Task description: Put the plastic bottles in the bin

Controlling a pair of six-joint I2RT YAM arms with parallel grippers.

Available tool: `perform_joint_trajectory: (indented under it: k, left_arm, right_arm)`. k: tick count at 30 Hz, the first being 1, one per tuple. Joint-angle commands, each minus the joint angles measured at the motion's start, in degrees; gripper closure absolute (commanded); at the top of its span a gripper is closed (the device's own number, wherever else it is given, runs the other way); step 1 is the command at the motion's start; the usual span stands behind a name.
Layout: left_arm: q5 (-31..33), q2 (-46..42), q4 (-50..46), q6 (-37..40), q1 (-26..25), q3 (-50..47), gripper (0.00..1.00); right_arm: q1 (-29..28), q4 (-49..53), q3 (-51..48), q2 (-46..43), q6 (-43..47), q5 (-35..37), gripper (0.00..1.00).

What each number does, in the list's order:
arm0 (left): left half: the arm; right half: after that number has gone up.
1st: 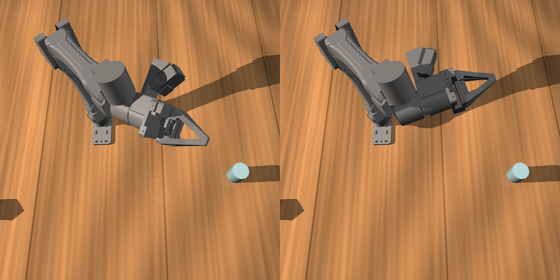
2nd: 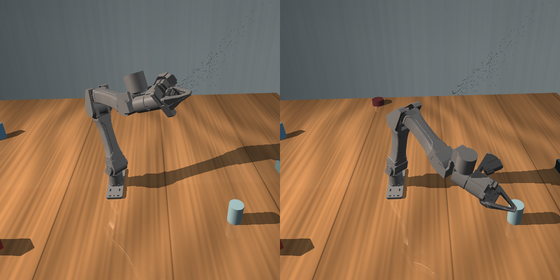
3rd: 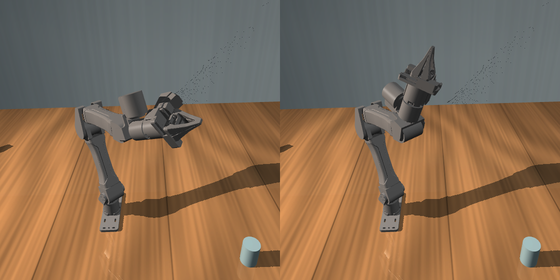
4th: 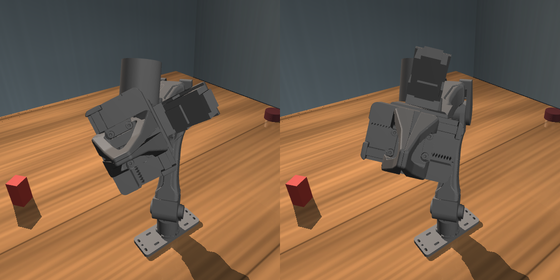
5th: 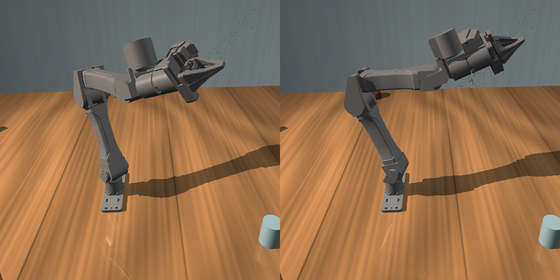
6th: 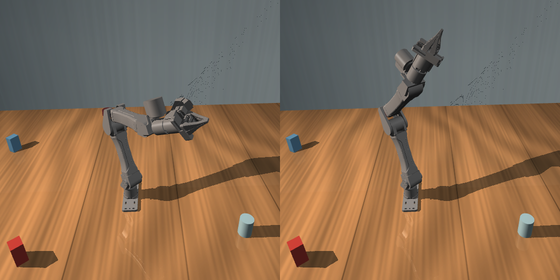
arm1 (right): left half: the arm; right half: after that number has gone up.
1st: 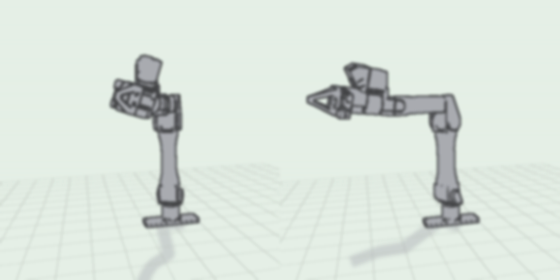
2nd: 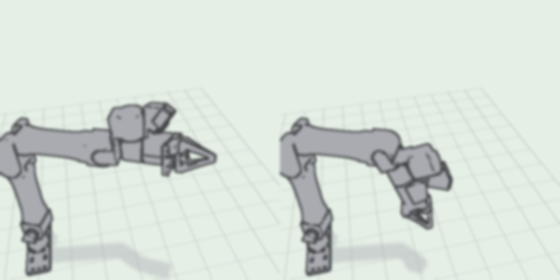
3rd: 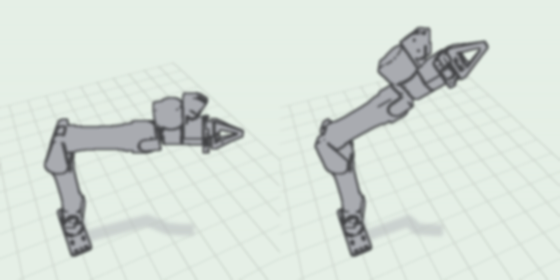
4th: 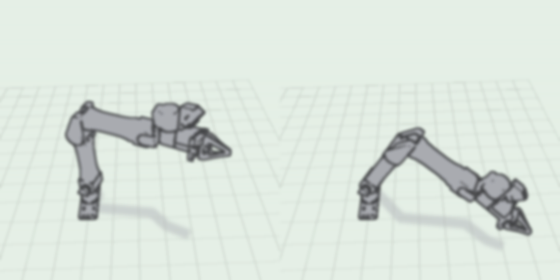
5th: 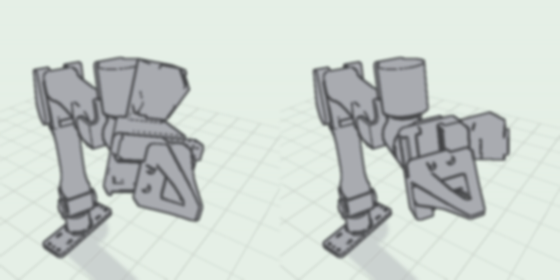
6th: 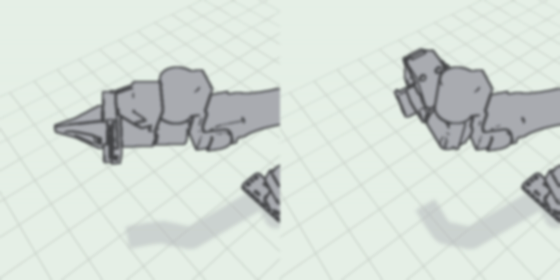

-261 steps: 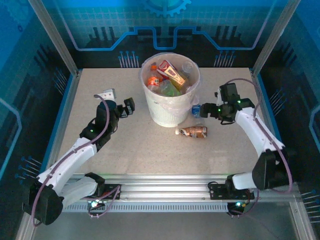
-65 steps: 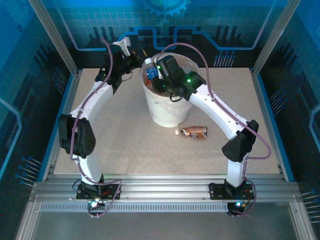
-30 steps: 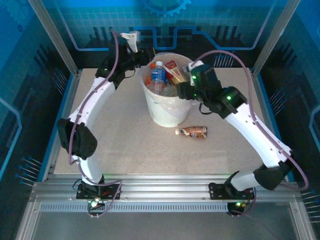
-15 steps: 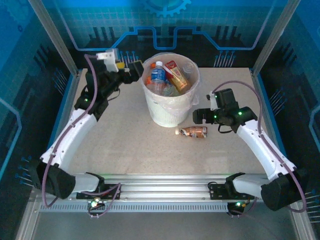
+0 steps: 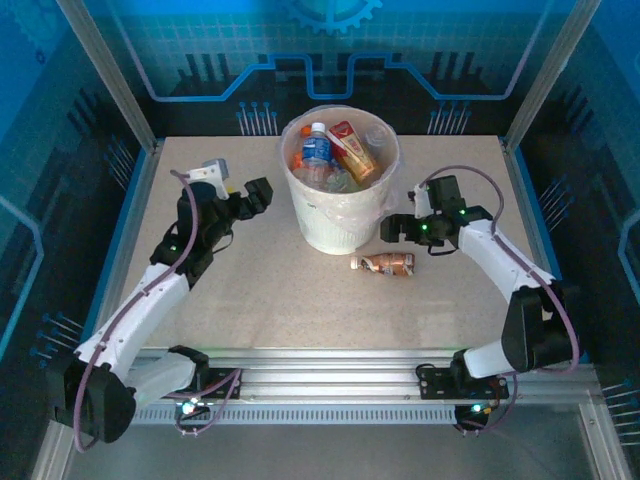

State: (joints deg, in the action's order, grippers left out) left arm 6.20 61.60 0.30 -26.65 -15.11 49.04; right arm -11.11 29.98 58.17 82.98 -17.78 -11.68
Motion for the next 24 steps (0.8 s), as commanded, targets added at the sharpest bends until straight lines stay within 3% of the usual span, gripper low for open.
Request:
perform_joint_trajectory:
  k: [1, 15, 24]
  left_arm:
    - [1.63, -1.18, 0.51, -1.1, 0.52, -0.84, 0.01]
    - [1.09, 0.58, 1.2, -2.11, 0.52, -1.0, 0.01]
    - [1.36, 0.88, 1.03, -2.0, 0.52, -0.94, 0.01]
  right_arm:
    - [1.0, -2.37, -1.3, 1.2, 0.51, -2.07, 0.01]
    - [0.67, -2.93, -6.9, 2.72, 0.64, -1.32, 0.06]
    - [-3.32, -0.17, -9.64, 0.98, -0.39, 2.27, 0.07]
